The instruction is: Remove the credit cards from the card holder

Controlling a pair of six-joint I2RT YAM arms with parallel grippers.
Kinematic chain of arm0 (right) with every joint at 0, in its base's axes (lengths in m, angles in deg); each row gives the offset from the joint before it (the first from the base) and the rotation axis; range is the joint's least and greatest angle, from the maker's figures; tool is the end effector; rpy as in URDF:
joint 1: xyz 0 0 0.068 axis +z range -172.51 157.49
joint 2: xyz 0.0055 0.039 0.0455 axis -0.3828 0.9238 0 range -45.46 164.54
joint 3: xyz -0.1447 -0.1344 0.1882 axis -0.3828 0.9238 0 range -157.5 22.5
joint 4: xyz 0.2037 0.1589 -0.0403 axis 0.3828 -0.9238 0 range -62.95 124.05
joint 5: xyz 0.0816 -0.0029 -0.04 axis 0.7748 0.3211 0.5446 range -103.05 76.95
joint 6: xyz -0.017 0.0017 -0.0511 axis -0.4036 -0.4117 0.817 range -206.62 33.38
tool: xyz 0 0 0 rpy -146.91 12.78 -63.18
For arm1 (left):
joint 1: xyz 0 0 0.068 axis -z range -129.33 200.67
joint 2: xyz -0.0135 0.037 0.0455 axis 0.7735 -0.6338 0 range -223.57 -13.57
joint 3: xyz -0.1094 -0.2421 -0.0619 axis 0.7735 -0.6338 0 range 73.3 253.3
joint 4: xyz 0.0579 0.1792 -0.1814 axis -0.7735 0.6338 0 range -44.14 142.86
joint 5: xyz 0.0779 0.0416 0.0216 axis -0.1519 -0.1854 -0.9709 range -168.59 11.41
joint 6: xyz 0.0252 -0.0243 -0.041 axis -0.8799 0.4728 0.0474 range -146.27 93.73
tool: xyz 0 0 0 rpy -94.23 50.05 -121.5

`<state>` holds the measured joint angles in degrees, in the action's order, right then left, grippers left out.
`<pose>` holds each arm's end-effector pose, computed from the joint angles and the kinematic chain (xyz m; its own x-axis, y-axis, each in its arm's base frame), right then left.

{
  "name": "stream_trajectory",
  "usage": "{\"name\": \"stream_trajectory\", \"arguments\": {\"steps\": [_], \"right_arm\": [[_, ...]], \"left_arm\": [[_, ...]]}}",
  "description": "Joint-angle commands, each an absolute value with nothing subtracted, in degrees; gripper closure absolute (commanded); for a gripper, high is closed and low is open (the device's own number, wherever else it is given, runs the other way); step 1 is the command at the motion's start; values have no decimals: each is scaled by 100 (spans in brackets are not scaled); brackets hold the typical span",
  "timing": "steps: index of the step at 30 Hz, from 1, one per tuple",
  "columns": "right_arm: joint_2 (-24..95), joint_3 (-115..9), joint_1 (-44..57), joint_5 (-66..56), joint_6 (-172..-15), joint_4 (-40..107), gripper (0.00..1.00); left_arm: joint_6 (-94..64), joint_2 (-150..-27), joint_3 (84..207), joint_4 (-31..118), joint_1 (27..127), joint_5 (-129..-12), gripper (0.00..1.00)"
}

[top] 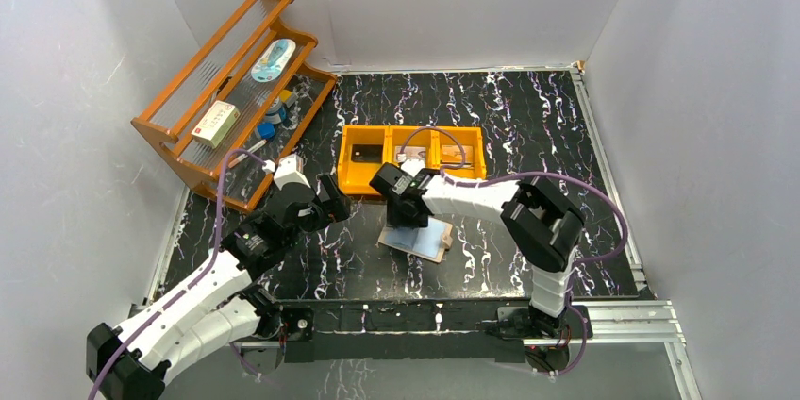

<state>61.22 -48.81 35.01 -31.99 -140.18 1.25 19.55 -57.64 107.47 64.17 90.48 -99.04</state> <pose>0.2086 0.3064 0.1736 -0.8858 0.0255 -0.4633 -0.0344 0.9921 0.1203 0.1437 -0.1036 0.2634 -0.5137 -0.4466 -0.7325 -0.0070 0.8560 -0.5170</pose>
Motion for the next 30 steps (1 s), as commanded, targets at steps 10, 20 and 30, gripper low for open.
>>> {"name": "stream_trajectory", "arguments": {"steps": [10,20,30], "right_arm": [[5382,-3915,3541,-1786,-12379,1878,62],[5561,-4376,3479,-2365,-12361,962,26],[6145,-4643,3715,-2989,-13185,251,16]], "left_arm": [[1914,-5866,10801,6467,9022,-10024,3],[1917,-5883,10757,6396,9022,-9911,4],[1962,-5631,10729,6473,9024,-10159,4]]}}
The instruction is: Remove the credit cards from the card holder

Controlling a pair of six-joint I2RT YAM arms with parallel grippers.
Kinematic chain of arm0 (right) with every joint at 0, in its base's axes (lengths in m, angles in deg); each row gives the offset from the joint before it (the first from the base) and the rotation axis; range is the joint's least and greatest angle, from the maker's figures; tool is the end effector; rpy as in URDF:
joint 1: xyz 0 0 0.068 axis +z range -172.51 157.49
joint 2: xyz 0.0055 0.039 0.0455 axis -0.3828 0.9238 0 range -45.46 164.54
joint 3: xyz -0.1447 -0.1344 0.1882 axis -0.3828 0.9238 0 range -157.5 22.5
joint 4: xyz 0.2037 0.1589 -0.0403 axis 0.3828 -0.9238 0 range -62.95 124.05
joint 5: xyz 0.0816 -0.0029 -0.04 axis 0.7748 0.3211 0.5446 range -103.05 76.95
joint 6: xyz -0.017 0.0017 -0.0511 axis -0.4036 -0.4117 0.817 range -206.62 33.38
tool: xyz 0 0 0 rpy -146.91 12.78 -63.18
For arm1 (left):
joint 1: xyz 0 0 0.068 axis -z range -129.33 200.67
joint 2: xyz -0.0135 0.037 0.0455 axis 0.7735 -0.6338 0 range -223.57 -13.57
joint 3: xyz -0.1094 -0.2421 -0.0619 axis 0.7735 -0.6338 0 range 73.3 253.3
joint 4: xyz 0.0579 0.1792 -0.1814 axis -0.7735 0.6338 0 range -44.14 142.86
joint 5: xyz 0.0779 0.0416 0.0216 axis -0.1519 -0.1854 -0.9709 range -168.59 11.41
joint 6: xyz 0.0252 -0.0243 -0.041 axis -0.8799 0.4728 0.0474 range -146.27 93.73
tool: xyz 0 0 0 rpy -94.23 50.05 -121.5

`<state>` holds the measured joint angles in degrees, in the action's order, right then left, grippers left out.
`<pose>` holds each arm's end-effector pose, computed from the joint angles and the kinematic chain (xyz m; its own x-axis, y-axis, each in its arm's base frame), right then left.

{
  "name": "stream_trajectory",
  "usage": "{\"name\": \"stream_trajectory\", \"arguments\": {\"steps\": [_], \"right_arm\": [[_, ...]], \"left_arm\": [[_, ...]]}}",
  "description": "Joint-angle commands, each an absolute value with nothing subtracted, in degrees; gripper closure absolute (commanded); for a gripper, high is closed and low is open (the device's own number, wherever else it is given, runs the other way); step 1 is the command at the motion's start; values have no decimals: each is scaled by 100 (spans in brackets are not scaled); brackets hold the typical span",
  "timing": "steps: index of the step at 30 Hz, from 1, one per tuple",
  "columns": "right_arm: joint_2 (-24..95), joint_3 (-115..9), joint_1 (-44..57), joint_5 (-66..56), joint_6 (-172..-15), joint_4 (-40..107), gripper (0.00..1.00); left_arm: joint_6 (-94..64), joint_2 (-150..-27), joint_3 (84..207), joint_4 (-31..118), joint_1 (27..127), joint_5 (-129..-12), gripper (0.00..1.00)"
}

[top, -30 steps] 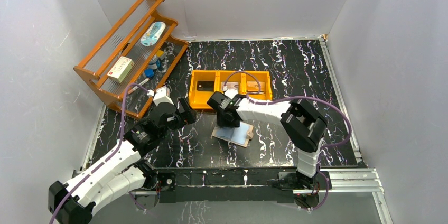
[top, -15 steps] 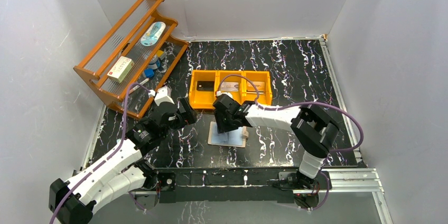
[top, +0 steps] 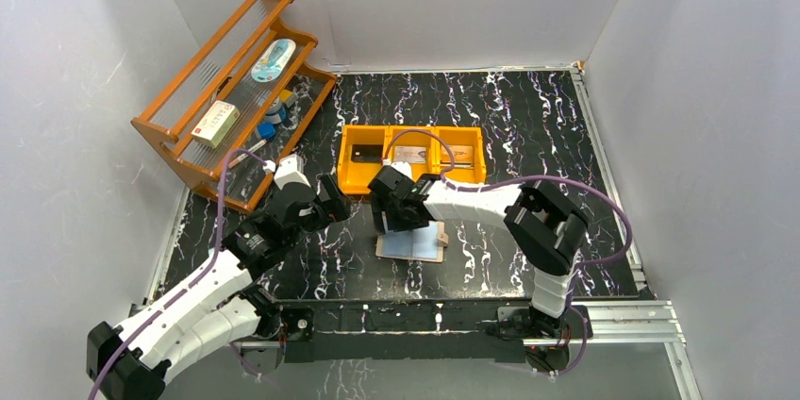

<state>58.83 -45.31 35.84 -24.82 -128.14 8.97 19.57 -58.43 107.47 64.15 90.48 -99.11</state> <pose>0.2002 0.3110 0.1762 -0.8641 -0.1650 -0.4755 -0.2799 0.9427 0.1815 0.1453 -0.1049 0.2612 -0.5205 -0.4408 -0.7312 -0.0132 0.8605 -0.5093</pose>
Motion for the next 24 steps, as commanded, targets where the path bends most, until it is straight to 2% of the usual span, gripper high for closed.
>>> {"name": "stream_trajectory", "arguments": {"steps": [1,6,12,15,19,21,23,24], "right_arm": [[6187,-4655,3748,-3083,-13241,176,16],[6436,-4729,4018,-3651,-13486,-195,17],[6496,-4703,4060,-3800,-13509,-185,30],[6453,-4702,4060,-3766,-13500,-122,40],[6300,-4645,4045,-3408,-13356,227,43],[6181,-4573,4015,-3088,-13269,494,49],[6032,-4490,3943,-2797,-13179,765,60],[5949,-4435,3897,-2622,-13163,878,62]], "left_arm": [[1987,-5596,10710,6482,9022,-10169,4],[2069,-5436,10661,6530,9022,-10274,4],[2083,-5259,10656,6658,9022,-10454,4],[2084,-5195,10650,6708,9020,-10505,4],[2122,-5193,10641,6722,9022,-10490,4],[2128,-5207,10644,6722,9022,-10464,4],[2120,-5251,10656,6727,9021,-10441,4],[2107,-5269,10665,6723,9022,-10429,4]]}}
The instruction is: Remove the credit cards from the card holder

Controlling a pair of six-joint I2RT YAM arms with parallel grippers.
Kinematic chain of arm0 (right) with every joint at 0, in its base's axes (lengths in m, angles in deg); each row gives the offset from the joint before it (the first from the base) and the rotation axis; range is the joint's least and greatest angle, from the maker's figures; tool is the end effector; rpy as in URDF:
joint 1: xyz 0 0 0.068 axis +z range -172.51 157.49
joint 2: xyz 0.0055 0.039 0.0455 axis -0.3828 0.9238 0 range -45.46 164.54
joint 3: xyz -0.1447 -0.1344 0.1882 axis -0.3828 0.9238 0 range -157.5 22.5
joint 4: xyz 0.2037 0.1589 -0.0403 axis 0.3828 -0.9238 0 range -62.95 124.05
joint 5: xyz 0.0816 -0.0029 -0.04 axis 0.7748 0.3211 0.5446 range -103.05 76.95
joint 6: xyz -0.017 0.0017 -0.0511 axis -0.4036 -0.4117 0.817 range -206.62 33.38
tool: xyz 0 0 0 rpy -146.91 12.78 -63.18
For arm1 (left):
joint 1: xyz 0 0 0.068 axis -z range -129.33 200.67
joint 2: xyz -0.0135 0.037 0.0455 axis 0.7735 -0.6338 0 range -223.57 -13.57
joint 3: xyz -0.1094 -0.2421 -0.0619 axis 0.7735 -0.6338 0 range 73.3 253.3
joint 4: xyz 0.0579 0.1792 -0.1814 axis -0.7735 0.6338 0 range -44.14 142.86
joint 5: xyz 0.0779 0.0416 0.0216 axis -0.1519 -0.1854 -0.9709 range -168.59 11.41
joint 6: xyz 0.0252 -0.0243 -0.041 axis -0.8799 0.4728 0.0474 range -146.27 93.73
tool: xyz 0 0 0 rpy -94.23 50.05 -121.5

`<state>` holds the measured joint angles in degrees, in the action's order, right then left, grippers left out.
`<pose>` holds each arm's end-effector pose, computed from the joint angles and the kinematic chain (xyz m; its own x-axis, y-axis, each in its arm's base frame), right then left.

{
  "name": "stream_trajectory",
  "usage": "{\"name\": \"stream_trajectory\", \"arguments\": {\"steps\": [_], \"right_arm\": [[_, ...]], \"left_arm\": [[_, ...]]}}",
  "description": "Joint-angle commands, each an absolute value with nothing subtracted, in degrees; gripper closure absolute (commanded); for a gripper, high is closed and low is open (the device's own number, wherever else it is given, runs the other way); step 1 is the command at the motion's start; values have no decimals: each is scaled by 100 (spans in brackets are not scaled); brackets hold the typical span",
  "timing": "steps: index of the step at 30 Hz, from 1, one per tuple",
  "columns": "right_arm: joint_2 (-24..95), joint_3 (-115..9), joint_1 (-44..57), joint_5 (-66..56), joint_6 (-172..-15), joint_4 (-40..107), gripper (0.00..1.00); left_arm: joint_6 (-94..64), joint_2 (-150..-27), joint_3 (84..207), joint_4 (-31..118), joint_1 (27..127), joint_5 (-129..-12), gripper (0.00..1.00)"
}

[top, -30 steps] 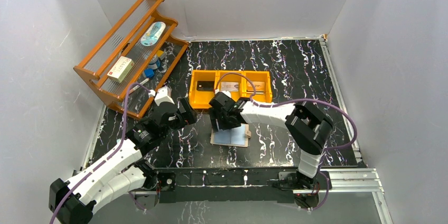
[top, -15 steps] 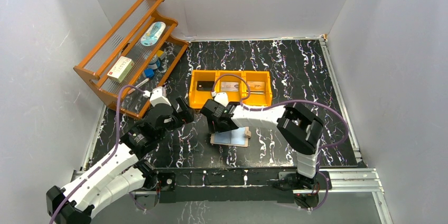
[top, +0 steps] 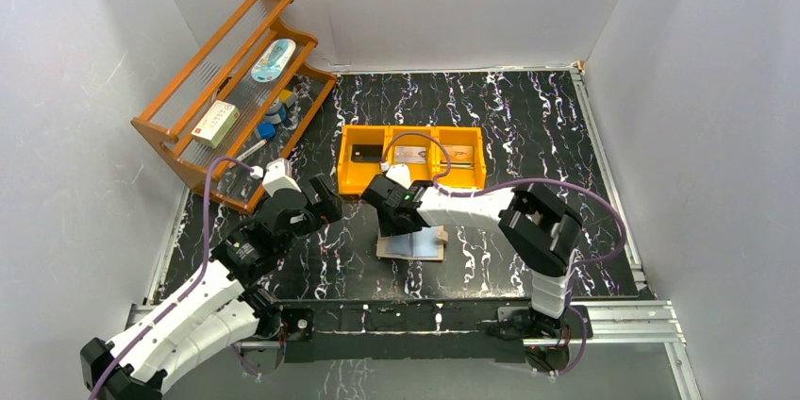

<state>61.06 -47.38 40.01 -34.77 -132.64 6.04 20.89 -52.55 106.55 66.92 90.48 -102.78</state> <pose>0.1839 0.3253 0.1718 -0.8300 -0.1470 -0.5380 -0.2215 0.9722 0.0760 0.1321 -0.0911 0.2668 -0.4577 -0.4893 -0.7424 -0.0477 0.8472 -0.5291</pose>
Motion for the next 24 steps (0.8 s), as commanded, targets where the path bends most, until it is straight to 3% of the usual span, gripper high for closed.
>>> {"name": "stream_trajectory", "arguments": {"steps": [1,9,15,22,24], "right_arm": [[5869,-4396,3852,-2521,-13162,963,62],[5465,-3910,3418,-1360,-13189,1841,61],[5053,-3400,3153,-907,-13324,2381,72],[4791,-3124,2941,-311,-13397,2934,68],[4757,-3168,2926,-154,-13357,2983,61]], "left_arm": [[2102,-5294,10681,6722,9022,-10412,4],[2106,-5496,10695,6616,9022,-10237,4],[2119,-5606,10692,6553,9022,-10138,4],[2119,-5685,10652,6459,9020,-10060,4],[2115,-5734,10663,6443,9022,-10026,4]]}}
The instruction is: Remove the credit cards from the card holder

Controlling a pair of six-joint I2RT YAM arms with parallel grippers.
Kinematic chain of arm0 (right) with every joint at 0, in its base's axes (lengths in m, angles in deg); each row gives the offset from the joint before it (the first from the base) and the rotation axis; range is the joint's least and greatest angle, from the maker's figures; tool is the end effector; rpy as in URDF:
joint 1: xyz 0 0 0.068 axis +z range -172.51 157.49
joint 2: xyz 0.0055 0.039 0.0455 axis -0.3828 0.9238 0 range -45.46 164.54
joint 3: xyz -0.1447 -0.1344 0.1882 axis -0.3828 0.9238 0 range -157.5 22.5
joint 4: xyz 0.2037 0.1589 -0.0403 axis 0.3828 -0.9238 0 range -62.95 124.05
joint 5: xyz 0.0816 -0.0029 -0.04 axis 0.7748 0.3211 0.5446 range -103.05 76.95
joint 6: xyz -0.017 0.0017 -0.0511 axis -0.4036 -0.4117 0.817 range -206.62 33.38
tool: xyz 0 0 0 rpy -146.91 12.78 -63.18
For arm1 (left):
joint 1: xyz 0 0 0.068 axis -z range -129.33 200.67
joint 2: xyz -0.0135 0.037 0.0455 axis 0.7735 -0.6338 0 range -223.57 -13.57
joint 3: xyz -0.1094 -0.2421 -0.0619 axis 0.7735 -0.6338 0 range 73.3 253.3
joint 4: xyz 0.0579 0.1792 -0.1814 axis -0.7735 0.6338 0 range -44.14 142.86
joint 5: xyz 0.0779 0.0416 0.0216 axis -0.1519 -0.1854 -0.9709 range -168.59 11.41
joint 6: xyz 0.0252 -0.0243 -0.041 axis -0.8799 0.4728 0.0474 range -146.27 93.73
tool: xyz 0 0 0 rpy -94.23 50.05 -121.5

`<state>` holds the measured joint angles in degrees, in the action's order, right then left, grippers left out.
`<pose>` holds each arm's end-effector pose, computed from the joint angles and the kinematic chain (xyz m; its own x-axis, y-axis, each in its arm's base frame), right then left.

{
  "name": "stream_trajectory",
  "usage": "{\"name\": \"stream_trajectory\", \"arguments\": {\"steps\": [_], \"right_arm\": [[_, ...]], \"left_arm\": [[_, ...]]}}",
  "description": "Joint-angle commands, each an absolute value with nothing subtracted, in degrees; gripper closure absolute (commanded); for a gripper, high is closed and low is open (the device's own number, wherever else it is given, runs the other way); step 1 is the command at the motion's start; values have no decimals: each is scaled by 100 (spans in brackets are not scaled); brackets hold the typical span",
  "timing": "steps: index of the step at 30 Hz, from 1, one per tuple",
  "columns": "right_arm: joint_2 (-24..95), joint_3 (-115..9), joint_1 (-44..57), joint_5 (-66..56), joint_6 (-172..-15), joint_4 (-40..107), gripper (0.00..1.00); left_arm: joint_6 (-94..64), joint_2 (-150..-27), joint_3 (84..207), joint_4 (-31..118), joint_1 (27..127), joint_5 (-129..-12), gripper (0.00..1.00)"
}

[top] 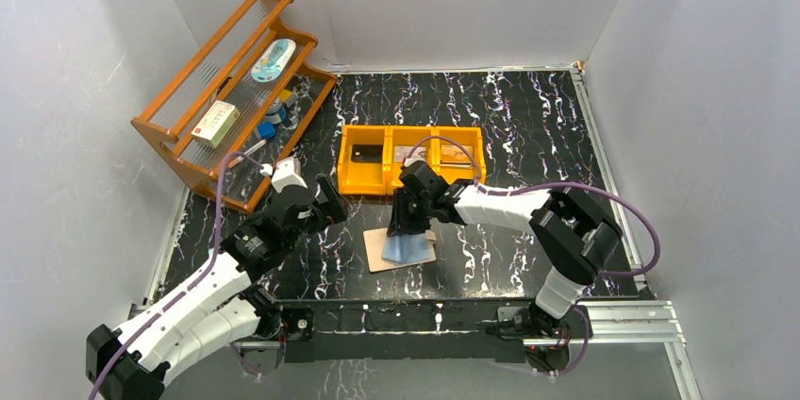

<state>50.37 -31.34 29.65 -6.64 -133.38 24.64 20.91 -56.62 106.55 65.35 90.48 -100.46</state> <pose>0.2038 0.2690 0.1714 -0.9313 -0.0187 -0.3639 -0.2176 0.8295 0.5144 0.1408 -0.1001 0.2588 -0.5083 -0.4626 -0.7264 -0.0413 0.8556 -0.5159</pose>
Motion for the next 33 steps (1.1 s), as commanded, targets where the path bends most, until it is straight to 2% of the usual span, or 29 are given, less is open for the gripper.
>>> {"name": "stream_trajectory", "arguments": {"steps": [1,4,5,7,13,23,33], "right_arm": [[4717,-3206,2926,-176,-13326,2921,58],[4566,-3291,2921,-384,-13203,2668,51],[4502,-3320,2925,-595,-13179,2444,44],[4401,-3408,2926,-975,-13092,2048,38],[4362,-3537,2926,-1618,-12881,1103,31],[4753,-3472,2972,-1539,-12999,766,31],[5078,-3462,3014,-1225,-13226,942,37]], "left_arm": [[2104,-5752,10676,6437,9022,-10010,4],[2052,-5817,10686,6393,9022,-9957,4],[2031,-5840,10685,6381,9022,-9940,4],[2002,-5901,10692,6356,9022,-9890,4],[1987,-6145,10652,6215,9021,-9610,4],[1873,-6840,10624,5796,9022,-8525,5],[2155,-7668,10218,4883,9020,-7060,16]]}}
